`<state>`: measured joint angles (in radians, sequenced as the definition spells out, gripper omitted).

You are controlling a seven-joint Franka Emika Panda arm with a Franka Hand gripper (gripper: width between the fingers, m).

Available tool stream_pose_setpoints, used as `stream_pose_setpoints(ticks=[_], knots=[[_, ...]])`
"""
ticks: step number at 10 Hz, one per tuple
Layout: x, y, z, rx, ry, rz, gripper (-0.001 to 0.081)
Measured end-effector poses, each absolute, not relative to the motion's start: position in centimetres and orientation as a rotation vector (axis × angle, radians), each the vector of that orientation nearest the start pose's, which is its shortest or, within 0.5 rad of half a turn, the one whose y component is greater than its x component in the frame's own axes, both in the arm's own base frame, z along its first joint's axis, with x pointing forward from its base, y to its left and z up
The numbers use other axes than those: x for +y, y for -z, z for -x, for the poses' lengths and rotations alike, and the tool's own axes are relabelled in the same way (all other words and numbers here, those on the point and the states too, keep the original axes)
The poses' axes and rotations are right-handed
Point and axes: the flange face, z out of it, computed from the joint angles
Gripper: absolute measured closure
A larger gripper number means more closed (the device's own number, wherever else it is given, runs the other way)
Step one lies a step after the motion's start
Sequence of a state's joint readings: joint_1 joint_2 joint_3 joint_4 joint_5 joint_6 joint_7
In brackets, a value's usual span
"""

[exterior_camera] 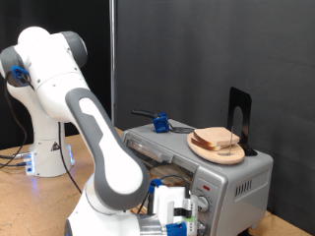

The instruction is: Make a piece of toast with the oven

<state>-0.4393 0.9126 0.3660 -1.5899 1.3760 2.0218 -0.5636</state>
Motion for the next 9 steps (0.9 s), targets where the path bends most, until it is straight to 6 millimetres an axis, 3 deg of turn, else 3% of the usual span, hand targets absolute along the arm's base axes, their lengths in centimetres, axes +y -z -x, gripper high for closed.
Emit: stream_pose_setpoints(ticks=[5,9], knots=[[-3.6,-13.7,-67.1,0.478,0.179,1.623,0.0725],[-4.0,-14.7,-66.9,0.667,-0.078,1.663,0.0735]])
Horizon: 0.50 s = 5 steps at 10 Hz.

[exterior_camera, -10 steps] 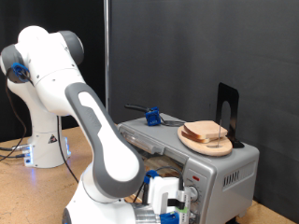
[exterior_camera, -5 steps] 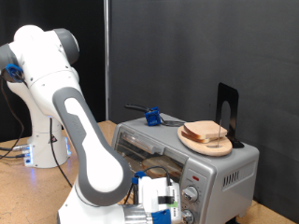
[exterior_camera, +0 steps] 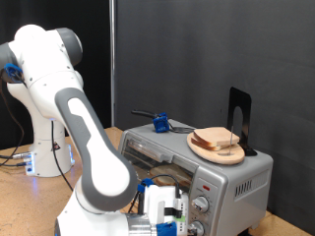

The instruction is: Make a piece of toast with the oven

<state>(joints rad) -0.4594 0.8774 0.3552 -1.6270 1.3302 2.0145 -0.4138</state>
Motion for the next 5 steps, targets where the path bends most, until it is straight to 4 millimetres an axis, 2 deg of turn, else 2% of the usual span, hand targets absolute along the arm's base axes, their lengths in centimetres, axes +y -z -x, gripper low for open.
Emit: stream_pose_setpoints(ticks=[1,2,3,4,5], knots=[[-3.94,-14.85,-66.89,0.693,-0.114,1.672,0.0670],[-3.90,-14.98,-66.88,0.715,-0.146,1.678,0.0670],[-3.94,-15.11,-66.92,0.731,-0.167,1.682,0.0477],[-3.98,-15.22,-66.98,0.740,-0.177,1.683,0.0477],[-3.98,-15.28,-67.01,0.748,-0.187,1.682,0.0300]])
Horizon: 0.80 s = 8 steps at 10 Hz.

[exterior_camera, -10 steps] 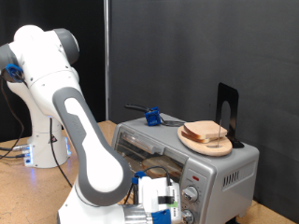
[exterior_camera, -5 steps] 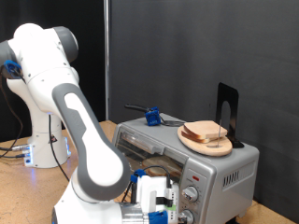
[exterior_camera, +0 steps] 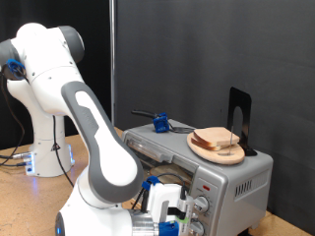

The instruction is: Make a piece of toast with the oven

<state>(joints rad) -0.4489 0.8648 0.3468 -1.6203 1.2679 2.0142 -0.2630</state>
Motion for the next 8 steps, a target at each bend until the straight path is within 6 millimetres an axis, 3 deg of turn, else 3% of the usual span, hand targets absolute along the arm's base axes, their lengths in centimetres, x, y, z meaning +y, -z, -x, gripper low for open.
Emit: stream_pose_setpoints(ticks=[1,2,3,8], knots=[[-3.84,-15.46,-66.98,0.748,-0.221,1.680,0.0126],[-3.87,-15.32,-66.84,0.752,-0.269,1.695,0.0126],[-3.65,-15.27,-66.66,0.729,-0.331,1.698,0.0028],[-3.31,-15.02,-67.20,0.603,-0.360,1.686,-0.0003]])
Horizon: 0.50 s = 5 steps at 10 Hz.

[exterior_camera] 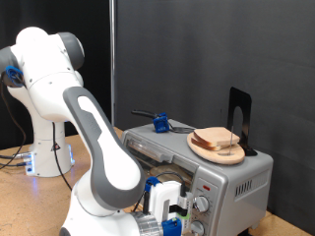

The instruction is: Make a piece of toast with the oven

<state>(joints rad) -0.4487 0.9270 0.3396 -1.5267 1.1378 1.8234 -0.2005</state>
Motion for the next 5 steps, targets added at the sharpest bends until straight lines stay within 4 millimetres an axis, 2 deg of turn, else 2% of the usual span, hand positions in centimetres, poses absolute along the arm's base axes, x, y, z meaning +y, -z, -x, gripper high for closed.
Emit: stream_pose_setpoints(ticks=[4,5], knots=[[-3.39,-14.77,-67.56,0.581,-0.330,1.689,-0.0003],[-3.37,-14.82,-67.64,0.582,-0.326,1.689,0.0019]])
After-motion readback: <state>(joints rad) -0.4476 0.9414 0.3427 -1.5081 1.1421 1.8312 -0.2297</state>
